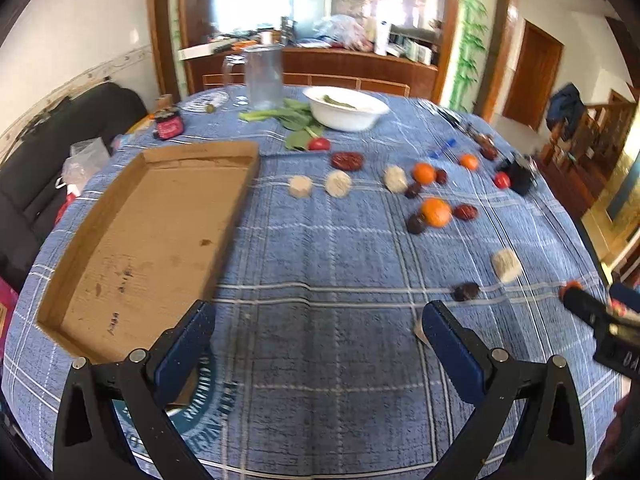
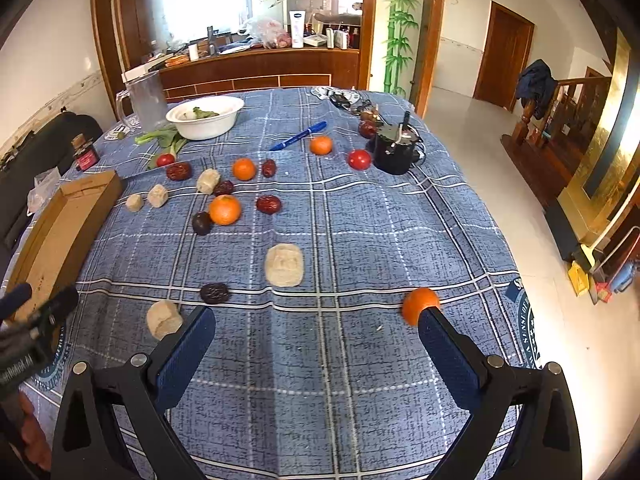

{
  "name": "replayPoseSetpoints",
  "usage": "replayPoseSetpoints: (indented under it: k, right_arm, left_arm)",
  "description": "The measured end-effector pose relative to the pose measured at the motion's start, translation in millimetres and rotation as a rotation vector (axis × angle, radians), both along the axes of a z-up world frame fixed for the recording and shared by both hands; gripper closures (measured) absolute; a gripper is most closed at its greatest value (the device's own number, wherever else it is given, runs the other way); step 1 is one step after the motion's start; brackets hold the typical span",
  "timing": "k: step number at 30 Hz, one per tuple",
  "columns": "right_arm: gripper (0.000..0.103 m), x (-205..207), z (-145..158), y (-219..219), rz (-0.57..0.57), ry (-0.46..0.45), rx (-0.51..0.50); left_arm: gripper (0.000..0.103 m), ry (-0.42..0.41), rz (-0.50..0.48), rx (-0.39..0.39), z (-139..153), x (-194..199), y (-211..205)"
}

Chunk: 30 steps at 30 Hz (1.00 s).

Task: Organize fruits
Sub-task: 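Move the left tool toward a beige cork piece while the right tool approaches another, then close the left tool on a beige cork piece while the right tool grasps another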

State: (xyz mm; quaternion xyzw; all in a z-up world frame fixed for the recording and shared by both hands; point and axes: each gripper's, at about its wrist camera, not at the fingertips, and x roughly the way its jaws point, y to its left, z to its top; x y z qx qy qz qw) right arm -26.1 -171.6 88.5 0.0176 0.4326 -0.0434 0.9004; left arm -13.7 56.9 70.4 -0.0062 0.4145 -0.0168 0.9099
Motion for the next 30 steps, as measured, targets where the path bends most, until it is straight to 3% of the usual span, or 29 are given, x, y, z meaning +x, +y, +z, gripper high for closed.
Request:
replayPoseSetpoints:
  k: [14, 16, 18, 20, 23, 27, 30]
  right_arm:
    - [0.001, 3, -8, -33, -0.032, 0.014, 0.015]
    - [0.001, 5, -10, -37, -0.031, 0.019, 0.02]
    - [0.001, 10, -13, -39, -0.018, 0.027, 0.029]
    - [0.001, 16, -16, -38, 0.004, 0.031, 0.033]
    - [0.001, 31, -21, -30, 0.068, 0.032, 0.03]
    - [0.002, 54, -36, -21, 0.129, 0.06, 0.04]
    - [0.01, 70, -49, -16, 0.16, 0.101, 0.072]
  left_arm:
    - [0.002, 0.128, -0.162, 0.043, -44, 24, -63]
    - [0.017, 0.134, -0.171, 0.047, -48, 26, -67]
    - [0.054, 0.172, -0.206, 0.022, -56, 31, -71]
    - [0.073, 0.169, -0.212, 0.011, -58, 31, -72]
    - [0.077, 0.163, -0.22, 0.022, -58, 28, -75]
    - [0.078, 0.186, -0.198, -0.042, -57, 30, -67]
    - [0.078, 0.194, -0.188, -0.068, -57, 32, -64]
